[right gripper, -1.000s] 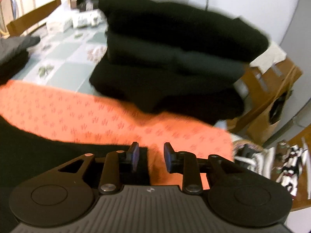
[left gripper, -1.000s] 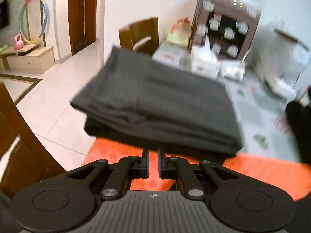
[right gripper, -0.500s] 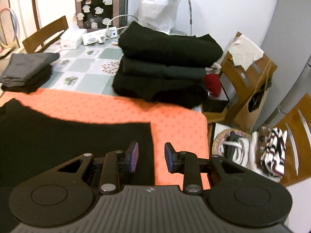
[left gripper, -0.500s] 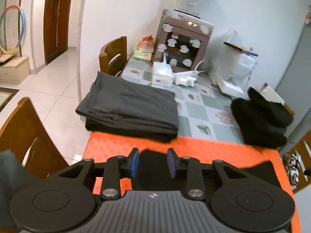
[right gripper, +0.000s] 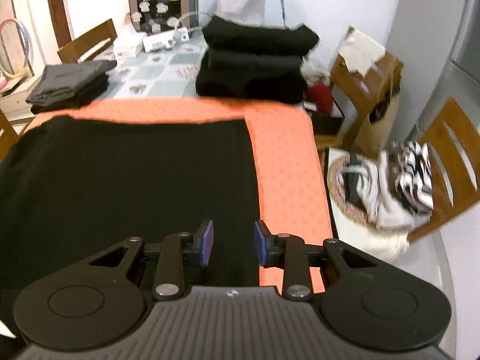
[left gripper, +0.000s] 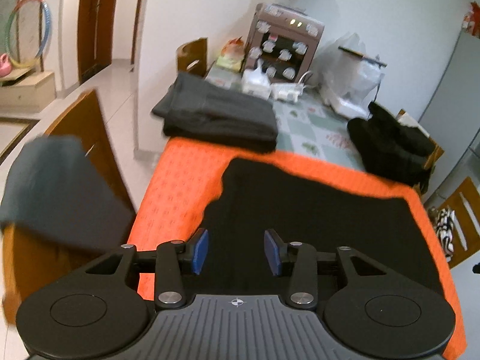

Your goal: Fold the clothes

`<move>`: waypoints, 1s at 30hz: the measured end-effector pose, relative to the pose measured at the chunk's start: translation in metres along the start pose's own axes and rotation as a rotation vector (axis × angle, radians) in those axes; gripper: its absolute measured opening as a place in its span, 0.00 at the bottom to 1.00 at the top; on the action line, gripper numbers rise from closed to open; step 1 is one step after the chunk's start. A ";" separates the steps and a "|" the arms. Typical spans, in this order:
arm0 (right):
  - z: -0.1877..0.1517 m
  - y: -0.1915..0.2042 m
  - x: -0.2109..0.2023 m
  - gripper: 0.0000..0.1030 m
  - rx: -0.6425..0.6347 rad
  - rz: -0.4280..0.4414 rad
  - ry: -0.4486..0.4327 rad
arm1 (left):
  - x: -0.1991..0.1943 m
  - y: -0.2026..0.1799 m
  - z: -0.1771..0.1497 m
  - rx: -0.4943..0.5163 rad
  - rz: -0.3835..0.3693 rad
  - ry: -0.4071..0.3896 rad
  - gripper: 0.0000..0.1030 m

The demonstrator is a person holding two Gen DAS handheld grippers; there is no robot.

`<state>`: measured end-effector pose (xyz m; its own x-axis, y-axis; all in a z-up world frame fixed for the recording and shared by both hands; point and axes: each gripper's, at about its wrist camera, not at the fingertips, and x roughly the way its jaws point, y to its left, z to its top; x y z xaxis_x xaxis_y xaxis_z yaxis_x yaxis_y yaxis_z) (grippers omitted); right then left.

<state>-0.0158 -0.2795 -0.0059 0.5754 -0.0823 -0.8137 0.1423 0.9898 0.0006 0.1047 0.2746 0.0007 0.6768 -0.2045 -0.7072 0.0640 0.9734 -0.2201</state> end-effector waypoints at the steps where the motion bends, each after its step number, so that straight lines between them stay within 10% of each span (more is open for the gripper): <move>1: -0.011 0.000 -0.001 0.35 0.007 0.000 0.009 | -0.001 0.004 -0.010 -0.011 0.010 0.014 0.43; 15: -0.129 -0.006 0.007 0.36 0.148 -0.007 0.075 | 0.020 0.032 -0.095 -0.283 0.105 0.055 0.41; 30: -0.122 -0.024 0.022 0.44 0.083 0.080 0.078 | 0.019 0.021 -0.102 -0.330 0.149 0.063 0.41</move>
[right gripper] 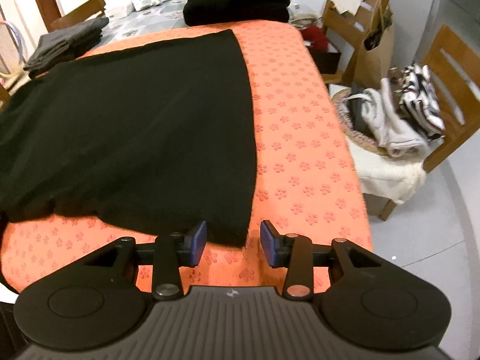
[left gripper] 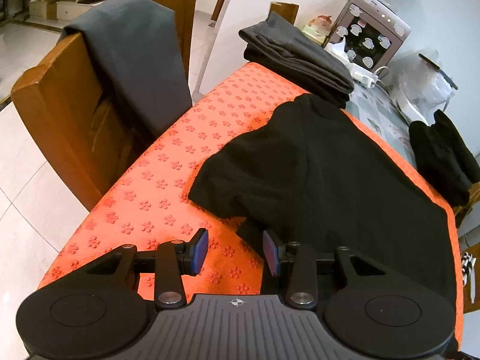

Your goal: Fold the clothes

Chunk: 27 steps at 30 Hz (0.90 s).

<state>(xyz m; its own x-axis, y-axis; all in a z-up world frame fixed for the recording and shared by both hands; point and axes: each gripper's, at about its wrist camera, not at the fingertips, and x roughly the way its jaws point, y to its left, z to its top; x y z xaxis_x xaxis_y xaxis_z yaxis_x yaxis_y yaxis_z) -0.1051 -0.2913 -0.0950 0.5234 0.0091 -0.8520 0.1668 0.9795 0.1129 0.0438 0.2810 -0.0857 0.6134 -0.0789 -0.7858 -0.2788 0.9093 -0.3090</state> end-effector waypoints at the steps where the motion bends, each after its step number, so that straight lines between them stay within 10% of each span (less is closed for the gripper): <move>1: 0.002 -0.002 0.003 0.43 0.003 0.017 0.005 | -0.001 0.000 0.000 -0.002 0.002 -0.002 0.41; 6: 0.007 0.000 0.006 0.10 -0.030 0.067 0.005 | -0.009 0.001 0.002 -0.014 0.011 -0.014 0.41; 27: 0.016 0.001 -0.023 0.28 -0.232 -0.070 0.008 | 0.034 0.021 0.020 -0.269 -0.022 0.020 0.41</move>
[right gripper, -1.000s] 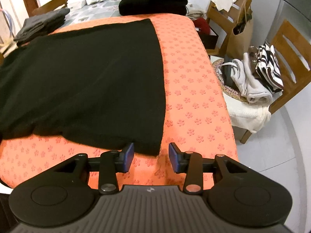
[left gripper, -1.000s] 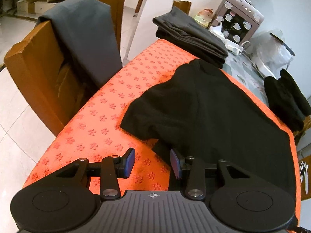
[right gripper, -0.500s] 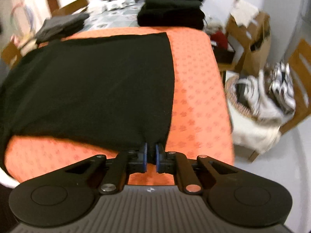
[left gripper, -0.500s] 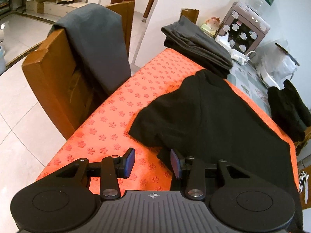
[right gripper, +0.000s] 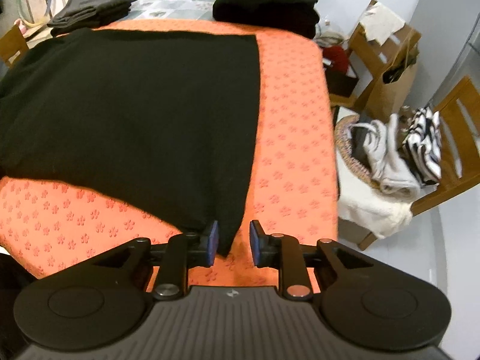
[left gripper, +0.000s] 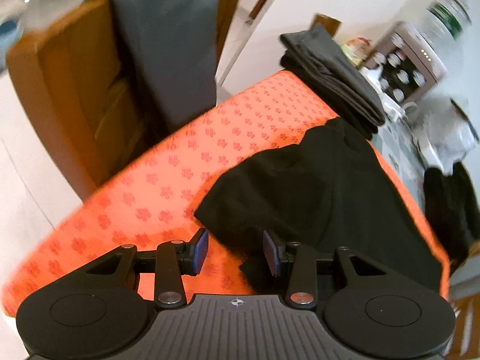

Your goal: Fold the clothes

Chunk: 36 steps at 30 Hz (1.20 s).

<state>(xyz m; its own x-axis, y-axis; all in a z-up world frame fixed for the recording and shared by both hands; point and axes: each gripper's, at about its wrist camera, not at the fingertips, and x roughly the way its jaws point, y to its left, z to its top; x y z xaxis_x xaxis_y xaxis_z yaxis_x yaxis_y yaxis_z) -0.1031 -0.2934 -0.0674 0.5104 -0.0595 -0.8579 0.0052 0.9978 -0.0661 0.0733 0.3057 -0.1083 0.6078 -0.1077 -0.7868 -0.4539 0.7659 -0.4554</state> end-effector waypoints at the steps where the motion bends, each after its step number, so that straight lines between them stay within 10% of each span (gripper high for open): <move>1: 0.001 0.000 -0.003 0.28 0.000 -0.009 -0.006 | 0.002 0.003 0.000 -0.043 -0.019 0.010 0.41; 7: 0.007 0.007 -0.015 0.31 -0.008 -0.038 -0.023 | 0.012 0.026 -0.003 -0.326 -0.102 0.036 0.41; 13: 0.012 0.019 -0.016 0.31 -0.040 -0.041 -0.016 | 0.024 0.023 -0.002 -0.343 -0.112 0.016 0.41; 15: 0.013 0.022 -0.016 0.31 -0.051 -0.040 -0.013 | 0.021 0.020 0.000 -0.321 -0.100 -0.022 0.10; 20: 0.018 0.031 -0.014 0.31 -0.076 -0.036 -0.008 | -0.015 0.006 0.013 -0.187 -0.069 -0.184 0.09; 25: 0.028 0.035 -0.008 0.31 -0.087 -0.020 -0.012 | 0.003 -0.008 0.014 0.034 0.093 -0.138 0.09; 36: 0.059 0.048 0.003 0.37 -0.115 0.011 -0.048 | -0.026 -0.042 0.024 0.300 0.072 -0.256 0.56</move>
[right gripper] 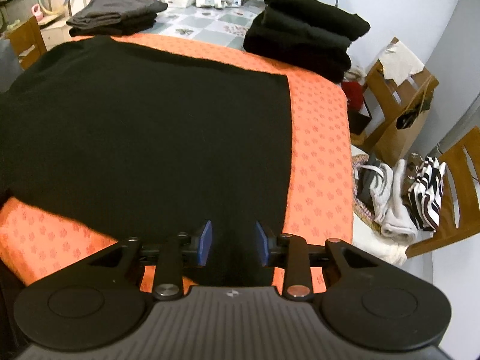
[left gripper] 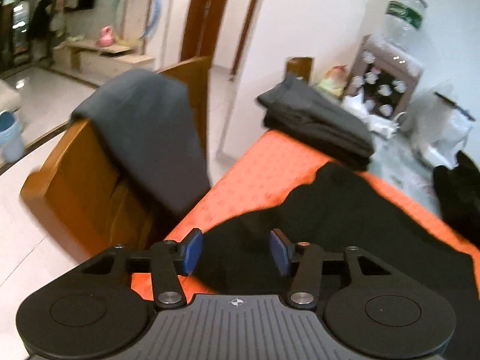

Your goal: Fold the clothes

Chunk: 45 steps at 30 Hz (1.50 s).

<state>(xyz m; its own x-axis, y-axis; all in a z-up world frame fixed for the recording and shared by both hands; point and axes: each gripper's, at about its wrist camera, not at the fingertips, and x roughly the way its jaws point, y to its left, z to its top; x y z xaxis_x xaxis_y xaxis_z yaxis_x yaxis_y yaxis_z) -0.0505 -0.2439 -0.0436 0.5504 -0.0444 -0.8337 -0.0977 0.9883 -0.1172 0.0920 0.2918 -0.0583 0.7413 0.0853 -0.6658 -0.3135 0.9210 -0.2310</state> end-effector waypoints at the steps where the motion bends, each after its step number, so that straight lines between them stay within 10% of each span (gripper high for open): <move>1: 0.003 0.001 0.002 0.37 -0.002 0.006 -0.003 | 0.006 -0.001 0.007 -0.003 -0.028 0.012 0.58; 28: 0.071 -0.002 0.084 0.40 0.043 0.047 0.096 | 0.220 -0.108 0.083 0.110 -0.286 0.218 0.72; 31: 0.070 -0.006 0.087 0.40 0.049 0.046 0.099 | 0.230 -0.118 0.080 0.139 -0.289 0.238 0.60; 34: 0.067 -0.010 0.085 0.40 0.061 0.043 0.093 | 0.231 -0.124 0.077 0.160 -0.285 0.239 0.19; 45: 0.052 -0.025 0.075 0.40 0.106 0.033 0.061 | 0.108 -0.177 0.057 0.244 -0.494 0.092 0.14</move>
<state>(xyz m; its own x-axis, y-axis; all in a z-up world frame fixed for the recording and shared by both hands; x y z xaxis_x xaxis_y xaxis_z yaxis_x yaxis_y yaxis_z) 0.0364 -0.2648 -0.0753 0.4965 -0.0169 -0.8679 -0.0255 0.9991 -0.0340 0.2613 0.1594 -0.0483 0.7070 -0.4023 -0.5816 0.2130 0.9054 -0.3673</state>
